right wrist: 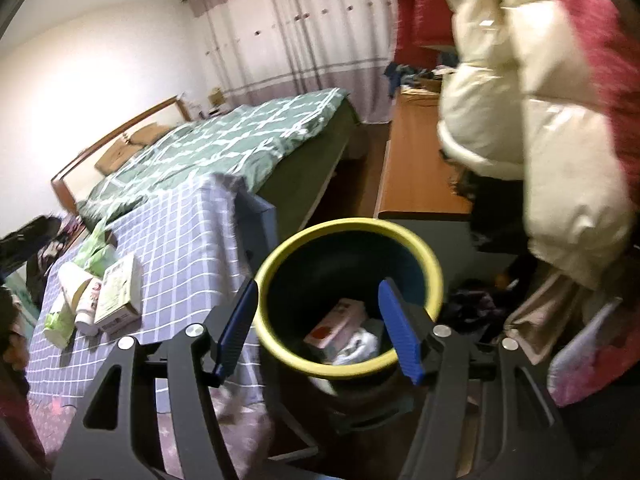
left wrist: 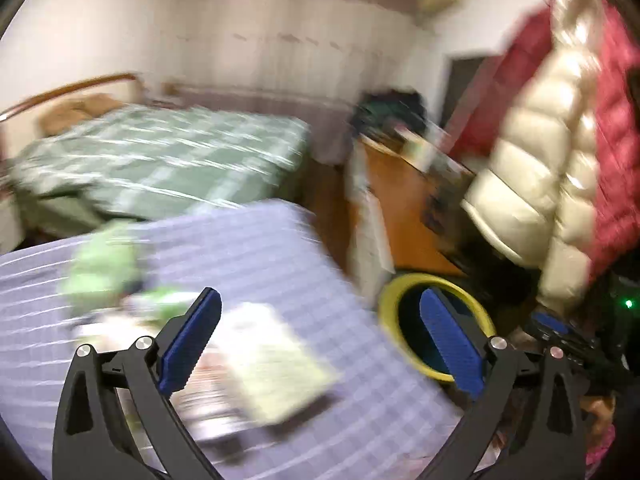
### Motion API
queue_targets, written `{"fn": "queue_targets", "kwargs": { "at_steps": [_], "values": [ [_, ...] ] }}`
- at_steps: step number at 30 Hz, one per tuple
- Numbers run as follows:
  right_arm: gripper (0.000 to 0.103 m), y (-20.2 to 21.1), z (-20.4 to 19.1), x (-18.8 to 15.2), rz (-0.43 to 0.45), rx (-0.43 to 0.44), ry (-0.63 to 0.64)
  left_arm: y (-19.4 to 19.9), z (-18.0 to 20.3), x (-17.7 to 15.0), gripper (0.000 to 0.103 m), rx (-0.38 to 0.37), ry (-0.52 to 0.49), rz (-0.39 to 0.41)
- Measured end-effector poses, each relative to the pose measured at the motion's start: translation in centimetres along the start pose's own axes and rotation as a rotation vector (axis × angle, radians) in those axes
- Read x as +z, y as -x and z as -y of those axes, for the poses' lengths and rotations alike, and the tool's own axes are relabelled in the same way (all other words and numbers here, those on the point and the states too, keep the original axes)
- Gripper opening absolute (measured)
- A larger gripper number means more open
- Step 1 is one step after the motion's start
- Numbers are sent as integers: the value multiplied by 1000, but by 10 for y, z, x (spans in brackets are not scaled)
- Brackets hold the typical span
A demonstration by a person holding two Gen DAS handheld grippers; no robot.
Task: Collect trash
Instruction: 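Reach the right gripper toward the green plastic bag on the table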
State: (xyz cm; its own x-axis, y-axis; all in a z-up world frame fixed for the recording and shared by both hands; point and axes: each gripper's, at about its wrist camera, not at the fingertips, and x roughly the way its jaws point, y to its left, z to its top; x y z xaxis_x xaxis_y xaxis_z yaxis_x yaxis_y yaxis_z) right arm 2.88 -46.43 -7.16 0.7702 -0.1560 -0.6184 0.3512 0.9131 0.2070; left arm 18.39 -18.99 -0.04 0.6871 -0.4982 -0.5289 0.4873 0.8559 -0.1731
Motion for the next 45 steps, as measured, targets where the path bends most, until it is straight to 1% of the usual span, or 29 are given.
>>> {"fn": "queue_targets", "kwargs": {
  "at_steps": [1, 3, 6, 9, 13, 15, 17, 19, 21, 23, 25, 28, 29, 30, 33, 39, 44, 45],
  "values": [
    [60, -3, -7, 1, -6, 9, 11, 16, -26, -3, 98, 66, 26, 36],
    [60, -8, -31, 5, -17, 38, 42, 38, -62, -10, 98, 152, 55, 88],
    [60, -16, -66, 10, -30, 86, 90, 63, -116, -23, 98, 309, 86, 140],
    [63, -27, -105, 17, -43, 147, 136, 78, -167, -40, 98, 425, 127, 165],
    [64, -44, -166, 28, -70, 231, 210, 80, -214, -62, 98, 504, 195, 170],
    [64, -55, -196, 35, -80, 270, 249, 77, -227, -68, 98, 523, 221, 159],
    [64, -65, -224, 39, -90, 304, 282, 75, -242, -74, 98, 537, 272, 125],
    [64, -78, -254, 43, -109, 351, 307, 76, -254, -78, 98, 527, 329, 121],
    [64, -93, -284, 48, -133, 398, 321, 76, -259, -80, 98, 524, 355, 124],
    [64, -105, -309, 56, -142, 422, 340, 76, -262, -82, 98, 527, 365, 131],
    [64, -121, -339, 63, -143, 420, 375, 76, -261, -84, 98, 536, 362, 133],
    [63, -151, -375, 72, -178, 404, 422, 71, -260, -86, 98, 549, 340, 131],
    [62, -161, -384, 75, -191, 388, 436, 70, -258, -86, 98, 555, 331, 130],
    [57, -178, -395, 78, -222, 374, 444, 72, -255, -86, 98, 556, 325, 128],
    [50, -214, -411, 80, -300, 355, 428, 67, -252, -86, 98, 551, 308, 117],
    [48, -260, -422, 87, -347, 303, 395, 56, -245, -85, 98, 542, 275, 94],
    [34, -273, -430, 82, -398, 314, 391, 53, -245, -87, 98, 529, 281, 80],
    [29, -274, -431, 80, -410, 319, 392, 53, -245, -87, 98, 527, 283, 79]
  ]
}}
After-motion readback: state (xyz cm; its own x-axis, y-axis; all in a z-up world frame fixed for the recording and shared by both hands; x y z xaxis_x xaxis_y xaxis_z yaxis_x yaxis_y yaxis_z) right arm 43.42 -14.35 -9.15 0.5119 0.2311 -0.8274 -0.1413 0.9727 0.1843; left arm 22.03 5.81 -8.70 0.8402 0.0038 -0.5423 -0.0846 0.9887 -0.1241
